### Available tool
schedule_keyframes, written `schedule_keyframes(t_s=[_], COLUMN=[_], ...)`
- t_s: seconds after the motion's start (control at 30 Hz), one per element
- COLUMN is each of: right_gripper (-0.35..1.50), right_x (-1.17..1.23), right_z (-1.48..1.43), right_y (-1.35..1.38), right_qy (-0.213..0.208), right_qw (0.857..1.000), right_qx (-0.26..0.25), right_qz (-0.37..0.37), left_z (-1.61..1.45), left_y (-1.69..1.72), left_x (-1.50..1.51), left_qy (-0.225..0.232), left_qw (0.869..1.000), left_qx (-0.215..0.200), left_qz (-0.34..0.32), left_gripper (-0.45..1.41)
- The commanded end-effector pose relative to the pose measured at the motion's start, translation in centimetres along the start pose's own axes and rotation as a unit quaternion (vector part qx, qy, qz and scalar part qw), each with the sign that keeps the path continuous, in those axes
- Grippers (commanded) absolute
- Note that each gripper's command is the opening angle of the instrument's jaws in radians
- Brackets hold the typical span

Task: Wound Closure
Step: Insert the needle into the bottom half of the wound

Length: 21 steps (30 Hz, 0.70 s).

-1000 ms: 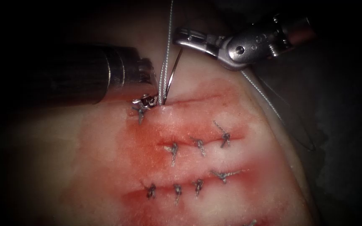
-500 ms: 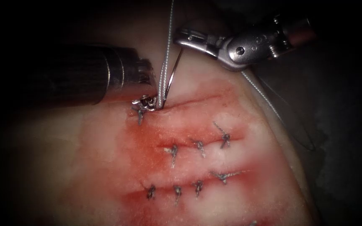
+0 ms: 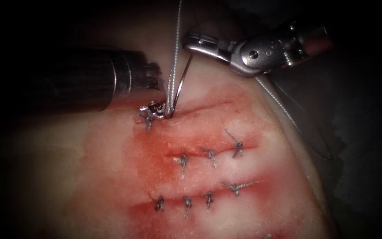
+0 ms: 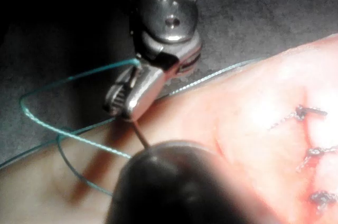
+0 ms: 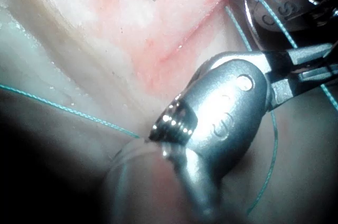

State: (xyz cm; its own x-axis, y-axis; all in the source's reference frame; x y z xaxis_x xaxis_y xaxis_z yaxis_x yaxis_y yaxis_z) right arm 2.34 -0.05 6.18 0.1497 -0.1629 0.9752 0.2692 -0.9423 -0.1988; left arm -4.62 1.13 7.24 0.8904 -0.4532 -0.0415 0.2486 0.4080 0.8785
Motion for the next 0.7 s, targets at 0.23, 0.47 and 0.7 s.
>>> schedule_keyframes(t_s=[0.23,0.47,0.7], right_gripper=[-0.35,-0.35,-0.35], right_x=[0.09,0.08,0.05], right_z=[0.06,0.07,0.08], right_y=[0.03,0.02,-0.02], right_qy=[0.007,0.006,0.009], right_qw=[1.000,0.999,0.998], right_qx=[-0.014,-0.018,-0.022], right_qz=[-0.002,-0.028,-0.062], left_z=[-0.02,-0.02,-0.02], left_y=[0.05,0.04,0.04], left_x=[-0.10,-0.09,-0.09], left_qy=[-0.001,0.000,0.001], left_qw=[1.000,1.000,1.000], left_qx=[-0.001,0.000,0.000], left_qz=[0.001,0.002,0.003], left_gripper=[-0.45,-0.45,-0.45])
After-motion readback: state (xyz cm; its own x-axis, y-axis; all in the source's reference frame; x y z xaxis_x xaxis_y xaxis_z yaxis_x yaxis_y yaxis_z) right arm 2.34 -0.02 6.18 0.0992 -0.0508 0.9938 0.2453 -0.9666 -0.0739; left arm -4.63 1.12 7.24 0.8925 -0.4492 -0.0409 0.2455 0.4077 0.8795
